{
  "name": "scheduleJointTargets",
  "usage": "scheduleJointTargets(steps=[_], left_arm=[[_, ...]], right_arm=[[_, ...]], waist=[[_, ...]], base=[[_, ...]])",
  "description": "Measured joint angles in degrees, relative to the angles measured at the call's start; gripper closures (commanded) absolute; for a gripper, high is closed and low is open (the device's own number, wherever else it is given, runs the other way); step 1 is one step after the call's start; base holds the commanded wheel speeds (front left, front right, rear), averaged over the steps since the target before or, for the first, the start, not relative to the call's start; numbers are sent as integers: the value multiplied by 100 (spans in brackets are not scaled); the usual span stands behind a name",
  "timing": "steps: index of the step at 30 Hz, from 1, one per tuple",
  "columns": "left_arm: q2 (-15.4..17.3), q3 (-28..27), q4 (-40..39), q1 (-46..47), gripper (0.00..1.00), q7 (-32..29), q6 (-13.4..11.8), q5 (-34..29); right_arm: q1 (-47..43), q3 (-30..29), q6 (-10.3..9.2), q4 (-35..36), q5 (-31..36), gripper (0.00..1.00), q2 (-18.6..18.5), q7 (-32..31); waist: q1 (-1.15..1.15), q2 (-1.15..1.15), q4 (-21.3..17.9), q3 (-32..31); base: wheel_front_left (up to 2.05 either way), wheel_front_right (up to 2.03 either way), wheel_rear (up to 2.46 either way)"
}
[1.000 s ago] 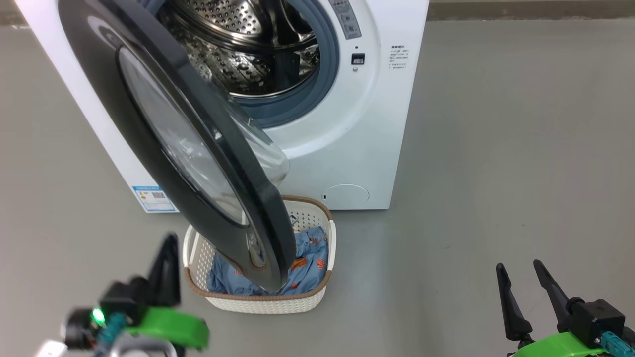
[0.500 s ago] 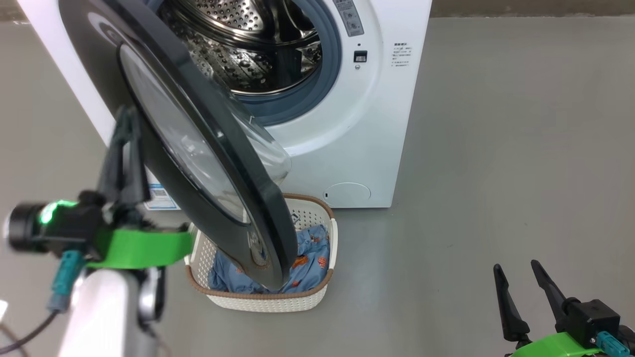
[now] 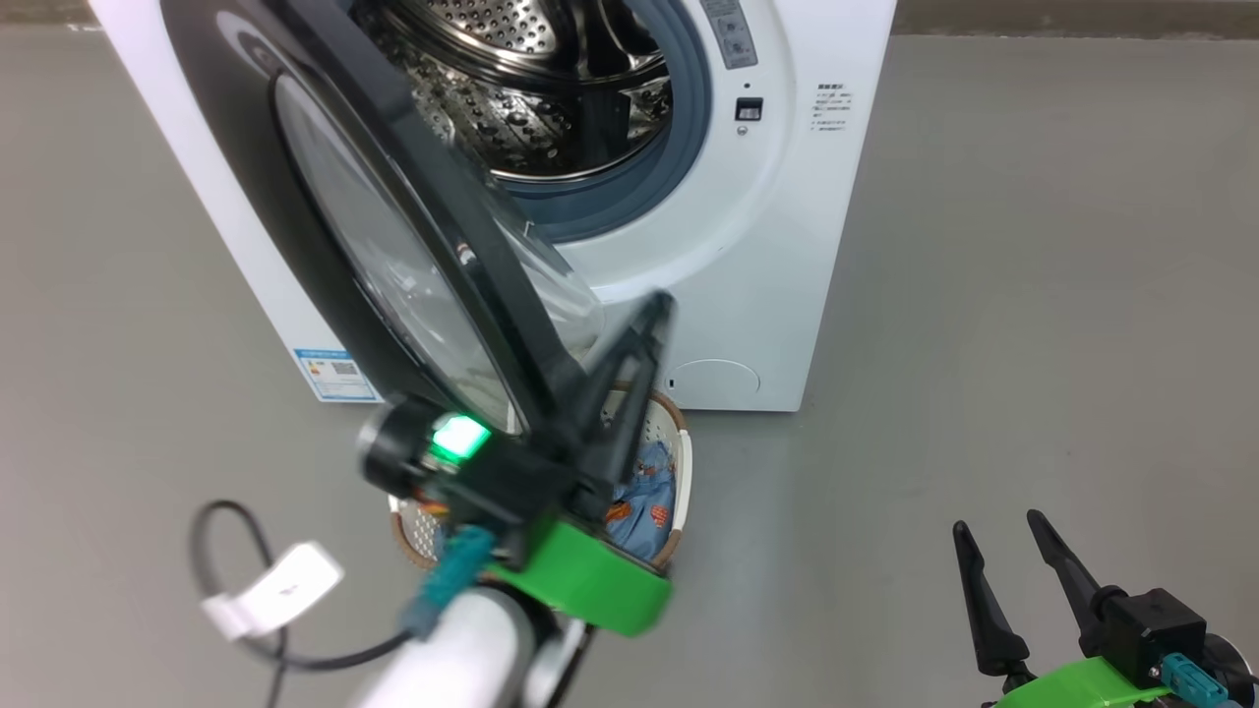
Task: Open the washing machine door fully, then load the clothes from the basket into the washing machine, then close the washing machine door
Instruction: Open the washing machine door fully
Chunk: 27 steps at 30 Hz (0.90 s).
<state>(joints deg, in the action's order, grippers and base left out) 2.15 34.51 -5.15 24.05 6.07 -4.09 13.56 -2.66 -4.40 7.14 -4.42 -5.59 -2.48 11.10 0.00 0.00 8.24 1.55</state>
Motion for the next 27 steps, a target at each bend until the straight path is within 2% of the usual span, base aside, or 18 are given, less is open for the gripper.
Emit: scheduleJointTargets(steps=[4, 8, 17, 27], left_arm=[[5, 485, 409, 0, 100, -190, -191, 290], [9, 740, 942, 0, 100, -305, -393, 567], [10, 939, 1798, 230, 100, -226, -824, 1156], [1, 1065, 2083, 328, 100, 135, -1207, 1770]], right_arm=[[-1, 22, 0, 24, 8, 0, 0, -21], [-2, 43, 0, 45, 7, 0, 0, -42], [-2, 97, 0, 44, 3, 0, -1, -41], [-1, 112, 0, 34, -2, 0, -1, -32]], waist=[[0, 0, 53, 21], [0, 0, 81, 45], [0, 0, 74, 140], [0, 0, 82, 224]], base=[[0, 0, 0], [0, 0, 0], [0, 0, 0], [0, 0, 0]])
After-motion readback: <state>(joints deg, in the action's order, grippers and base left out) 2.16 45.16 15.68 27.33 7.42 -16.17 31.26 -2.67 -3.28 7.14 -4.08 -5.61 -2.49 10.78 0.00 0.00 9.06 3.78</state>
